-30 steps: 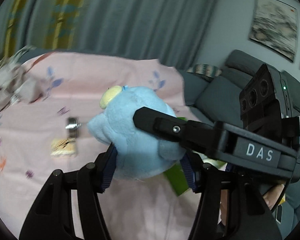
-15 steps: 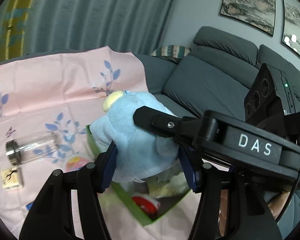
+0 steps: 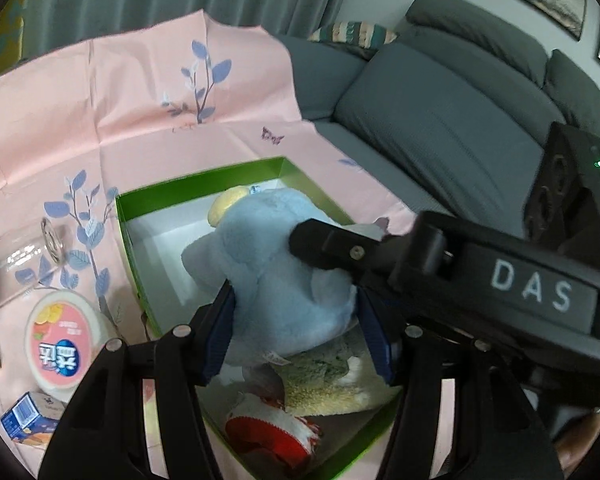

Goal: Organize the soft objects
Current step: 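Lower the plush toy into the box and open the right gripper, then move the right tool to the cream tree-print tissue pack and close on it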

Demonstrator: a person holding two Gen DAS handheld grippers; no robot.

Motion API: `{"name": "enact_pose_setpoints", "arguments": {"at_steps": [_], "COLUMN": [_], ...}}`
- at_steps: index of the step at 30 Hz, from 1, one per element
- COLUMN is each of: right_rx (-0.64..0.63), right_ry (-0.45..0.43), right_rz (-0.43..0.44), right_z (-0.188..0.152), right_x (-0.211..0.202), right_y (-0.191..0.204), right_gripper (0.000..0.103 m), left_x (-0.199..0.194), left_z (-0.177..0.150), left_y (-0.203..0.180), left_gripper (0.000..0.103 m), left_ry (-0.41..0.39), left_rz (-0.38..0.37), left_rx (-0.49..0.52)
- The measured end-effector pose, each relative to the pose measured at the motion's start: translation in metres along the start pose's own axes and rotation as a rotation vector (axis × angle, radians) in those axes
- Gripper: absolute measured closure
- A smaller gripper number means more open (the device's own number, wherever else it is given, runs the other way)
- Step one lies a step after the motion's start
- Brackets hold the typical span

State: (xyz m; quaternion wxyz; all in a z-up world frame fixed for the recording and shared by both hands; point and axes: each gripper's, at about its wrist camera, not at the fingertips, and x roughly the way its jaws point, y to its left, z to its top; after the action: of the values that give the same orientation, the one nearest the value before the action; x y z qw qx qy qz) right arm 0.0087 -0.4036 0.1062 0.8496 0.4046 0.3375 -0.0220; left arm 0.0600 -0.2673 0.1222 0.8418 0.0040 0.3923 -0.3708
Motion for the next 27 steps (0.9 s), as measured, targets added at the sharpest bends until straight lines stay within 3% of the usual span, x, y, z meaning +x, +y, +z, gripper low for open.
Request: {"name": "enact_pose_setpoints", "arguments": {"at_steps": [9, 13, 15, 17, 19, 21, 23, 24, 27], "right_rx": [-0.002, 0.004, -0.004, -0.012, -0.027, -0.042, -0.058, -0.068, -0.106], "right_ry": [-0.054, -0.069, -0.081, -0.1, -0.115, -0.121, -0.125, -0.128, -0.138], "right_rz": [-0.146, -0.132, -0.124, -0.121, -0.105, -0.09, -0.083, -0.082, -0.079], "right_z": [0.003, 0.002, 0.001, -0.001, -0.003, -0.006, -0.009, -0.01, -0.016], "right_x": [-0.015, -0.024, -0.029, -0.035, -0.04, -0.042, -0.044, -0.045, -0.046], "right_y": [-0.008, -0.007, -0.004, 0.001, 0.006, 0.012, 0.018, 0.021, 0.033], "right_gripper": [0.049, 0.049, 0.049, 0.048, 0.039, 0.039, 0.038, 0.037, 0.022], "left_x": [0.015, 0.005, -0.007, -0.025, -0.042, -0.06, -0.083, -0.093, -0.118], "left_z": [0.002, 0.004, 0.005, 0.004, 0.003, 0.001, -0.004, -0.007, -0.017], "left_y": [0.005, 0.002, -0.001, -0.002, -0.001, 0.003, 0.013, 0.018, 0.035], "left_gripper": [0.038, 0.024, 0.023, 0.016, 0.015, 0.015, 0.01, 0.003, 0.001], "left_ry": [0.034, 0.035, 0.01, -0.031, -0.063, -0.09, -0.119, -0.13, -0.161], "left_rz": [0.056, 0.072, 0.08, 0.101, 0.111, 0.105, 0.09, 0.091, 0.11], "left_rx": [-0.05, -0.034, -0.01, 0.009, 0.016, 0.012, -0.015, -0.035, -0.086]}}
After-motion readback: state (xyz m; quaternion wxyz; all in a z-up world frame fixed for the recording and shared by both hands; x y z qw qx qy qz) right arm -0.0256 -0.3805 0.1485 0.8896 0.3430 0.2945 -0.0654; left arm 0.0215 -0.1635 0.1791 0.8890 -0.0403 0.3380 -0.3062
